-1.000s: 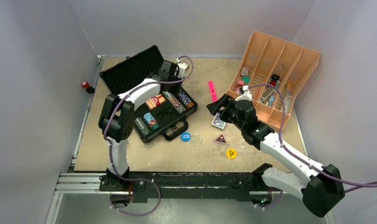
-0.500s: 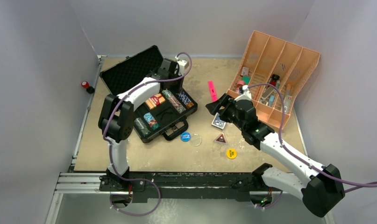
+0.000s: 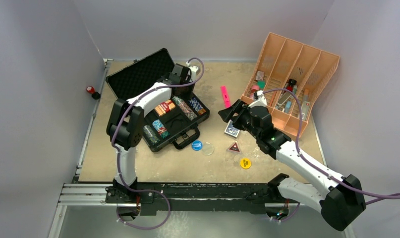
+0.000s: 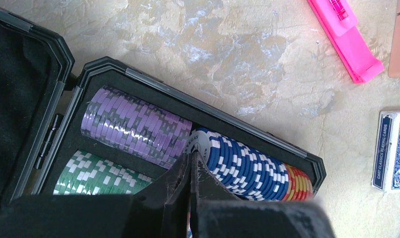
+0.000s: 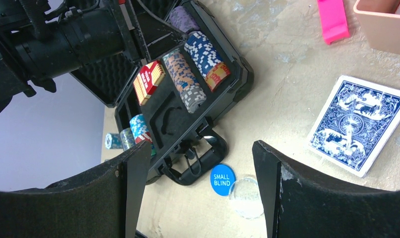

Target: Pack up texas hold em set

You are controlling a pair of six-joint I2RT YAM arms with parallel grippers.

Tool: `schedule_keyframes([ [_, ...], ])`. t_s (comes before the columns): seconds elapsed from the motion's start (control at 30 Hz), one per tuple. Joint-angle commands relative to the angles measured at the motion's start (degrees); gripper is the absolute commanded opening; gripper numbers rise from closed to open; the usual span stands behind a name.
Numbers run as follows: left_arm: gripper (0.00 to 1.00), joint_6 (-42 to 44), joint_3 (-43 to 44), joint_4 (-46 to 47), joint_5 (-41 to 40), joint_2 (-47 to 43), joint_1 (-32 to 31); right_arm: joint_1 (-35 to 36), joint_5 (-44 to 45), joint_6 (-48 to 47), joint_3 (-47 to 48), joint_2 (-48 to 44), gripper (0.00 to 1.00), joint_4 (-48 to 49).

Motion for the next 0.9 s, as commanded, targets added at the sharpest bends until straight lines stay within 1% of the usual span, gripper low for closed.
schedule_keyframes([
  [0.0,0.0,-0.42,1.84,-1.4,-4.95,0.95,0.22,-0.11,0.55,-0.24,-0.15,-1.17,0.77,1.14],
  [0.1,0.0,-0.37,2.14,-1.25,-4.31,0.31,0.23,-0.08,0.62,-0.26,-0.09,-1.26,0.77,1.1],
  [0.2,0.01,-0.75,2.63,-0.95,-1.8,-0.84,0.23,-0.1,0.53,-0.25,0.04,-1.18,0.77,1.11],
  [0.3,0.07,-2.32,2.63,0.28,1.22,-2.76,0.23,-0.09,0.53,-0.15,0.04,-1.09,0.77,1.18],
  [0.37,0.13,-3.44,2.16,1.59,3.15,-4.03,0.21,-0.06,0.38,-0.09,0.03,-0.93,0.77,1.3],
  [0.43,0.18,-4.32,1.46,2.9,3.91,-5.08,0.22,-0.11,0.12,-0.07,0.11,-0.83,0.77,1.46],
  [0.57,0.24,-4.15,0.85,2.51,3.7,-5.05,0.12,-0.08,-0.09,0.02,0.19,-0.75,0.77,1.61],
  [0.73,0.25,-3.57,0.01,1.9,3.11,-3.91,-0.1,-0.09,-0.09,-0.13,0.23,-0.65,0.77,1.59],
  [0.87,0.2,-3.32,0.35,1.14,1.98,-2.5,-0.39,-0.1,-0.02,-0.26,0.28,-0.46,0.77,1.62],
])
